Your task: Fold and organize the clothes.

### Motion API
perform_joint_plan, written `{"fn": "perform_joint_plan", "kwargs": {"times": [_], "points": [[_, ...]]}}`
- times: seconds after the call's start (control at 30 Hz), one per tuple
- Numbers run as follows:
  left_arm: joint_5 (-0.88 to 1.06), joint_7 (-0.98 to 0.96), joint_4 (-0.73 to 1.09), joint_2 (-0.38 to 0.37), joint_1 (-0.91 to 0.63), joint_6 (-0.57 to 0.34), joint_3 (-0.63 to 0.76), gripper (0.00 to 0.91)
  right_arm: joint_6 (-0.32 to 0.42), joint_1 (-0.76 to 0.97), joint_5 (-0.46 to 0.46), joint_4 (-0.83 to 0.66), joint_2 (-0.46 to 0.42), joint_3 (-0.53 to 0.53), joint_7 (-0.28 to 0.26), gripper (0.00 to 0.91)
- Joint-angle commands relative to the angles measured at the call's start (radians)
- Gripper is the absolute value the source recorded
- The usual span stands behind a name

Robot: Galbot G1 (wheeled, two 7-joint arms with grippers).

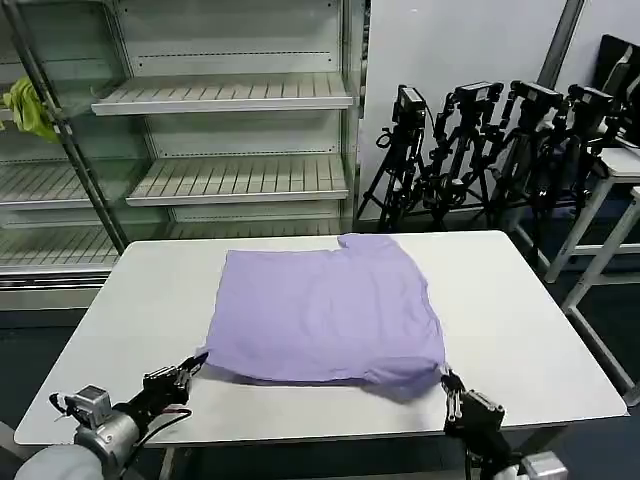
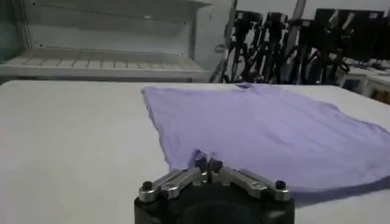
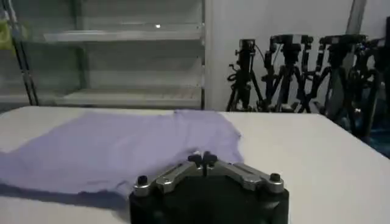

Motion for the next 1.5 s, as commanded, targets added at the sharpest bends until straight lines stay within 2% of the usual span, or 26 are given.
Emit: {"fn": "perform_joint_plan", "kwargs": {"times": [0.03, 0.37, 0.7, 0.93, 1.5], "points": [[-0.011, 0.000, 0.105, 0.003, -0.175, 0.001, 0.055, 0.040, -0.003, 0.212, 0.069, -0.092, -0.031, -0.061, -0.003, 0.000], [-0.012, 0.000, 0.173, 0.006, -0.280, 0.000, 0.095, 0.040, -0.003, 0.429, 0.120, -0.233, -0.086, -0.167, -0.029, 0.000], [0.007, 0.001, 0.202, -0.001, -0.295, -0.003, 0.126, 0.040, -0.006, 0.625, 0.147, -0.330, -0.122, -0.288, -0.042, 0.000], [0.012, 0.003, 0.202, -0.005, -0.296, -0.003, 0.132, 0.040, -0.013, 0.775, 0.161, -0.380, -0.141, -0.414, -0.044, 0.000], [0.032, 0.010, 0.246, -0.011, -0.322, -0.011, 0.178, 0.040, -0.024, 0.855, 0.147, -0.457, -0.118, -0.527, -0.055, 0.000]]}}
